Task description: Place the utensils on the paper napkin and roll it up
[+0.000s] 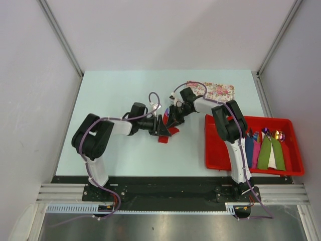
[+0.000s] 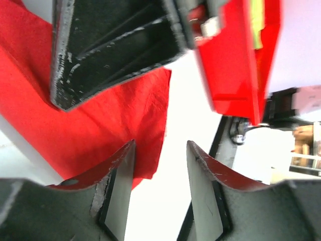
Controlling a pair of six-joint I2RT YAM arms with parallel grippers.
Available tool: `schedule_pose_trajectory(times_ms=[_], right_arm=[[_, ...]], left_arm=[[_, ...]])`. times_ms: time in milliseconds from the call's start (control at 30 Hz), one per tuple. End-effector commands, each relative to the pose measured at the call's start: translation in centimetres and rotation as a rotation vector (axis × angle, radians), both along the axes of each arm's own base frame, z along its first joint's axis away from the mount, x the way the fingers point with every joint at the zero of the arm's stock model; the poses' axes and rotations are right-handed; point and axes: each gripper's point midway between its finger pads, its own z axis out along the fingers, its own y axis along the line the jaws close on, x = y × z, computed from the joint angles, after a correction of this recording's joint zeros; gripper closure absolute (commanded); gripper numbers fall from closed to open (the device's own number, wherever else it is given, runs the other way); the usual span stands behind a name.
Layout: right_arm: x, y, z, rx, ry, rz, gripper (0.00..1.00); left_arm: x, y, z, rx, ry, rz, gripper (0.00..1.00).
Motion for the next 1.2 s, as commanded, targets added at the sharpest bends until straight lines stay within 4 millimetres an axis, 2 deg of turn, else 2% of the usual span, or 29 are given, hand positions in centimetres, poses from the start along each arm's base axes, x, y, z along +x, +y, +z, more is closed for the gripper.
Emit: schedule_pose_trajectory(times_ms=[0,167,433,533,567,700,800,900,967,1000,1033,1100,1133,1167], right_arm=[[0.0,-1.9,-4.2,-0.137,-0.012,-0.008,0.86],[-0.1,-1.3,-4.1,-0.135,-0.016,0.0,0.86],[0.1,-1.2,-4.6,-0.146,-0.018,-0.009,0.87],[0.6,-1.1,-4.5,-0.145,-0.027,-0.017,0.87],[0.6,-1.1,-4.5,-0.147,-0.03,-0.018,0.87],[1.1,-0.8,-4.3,-0.134,-0.044,-0.02,0.87],[1.5,-0.6,-4.1,-0.127,-0.059,-0.015,0.87],[1.5,-0.7,-4.1,-0.127,-0.06,-0.012,0.87],[1.4,-0.7,-4.1,-0.126,-0.062,-0.005,0.87],[1.3,-0.8,-4.1,-0.125,-0.064,0.001,0.87],[1.2,-0.8,-4.1,-0.124,-0.064,0.005,0.87],[1.1,-0.8,-4.1,-0.123,-0.068,0.015,0.87],[1.0,-0.8,-4.1,-0.122,-0.068,0.018,0.87],[0.9,-0.9,-4.1,-0.121,-0.065,0.02,0.87]], left_arm=[[0.5,0.6,4.3,-0.109,-0.023,0.014,0.51],[0.1,1.0,3.8,-0.106,0.057,0.011,0.61],[-1.9,1.0,2.3,-0.1,0.166,-0.047,0.67],[-2.2,1.6,0.6,-0.066,0.226,-0.021,0.69],[-2.2,1.9,-0.9,-0.038,0.263,0.003,0.69],[-1.6,3.4,-4.6,0.043,0.332,0.078,0.74],[-1.3,4.1,-6.3,0.066,0.379,0.11,0.76],[-1.7,4.6,-6.9,0.076,0.399,0.117,0.78],[-1.9,4.6,-6.5,0.067,0.373,0.101,0.78],[-2.3,4.4,-5.7,0.032,0.367,0.071,0.73],[-1.6,3.9,-3.9,-0.02,0.298,0.052,0.69],[-1.9,3.5,-1.3,-0.1,0.252,0.021,0.58],[-1.3,3.2,1.1,-0.143,0.154,0.004,0.56],[-1.3,3.1,2.1,-0.16,0.131,-0.009,0.54]])
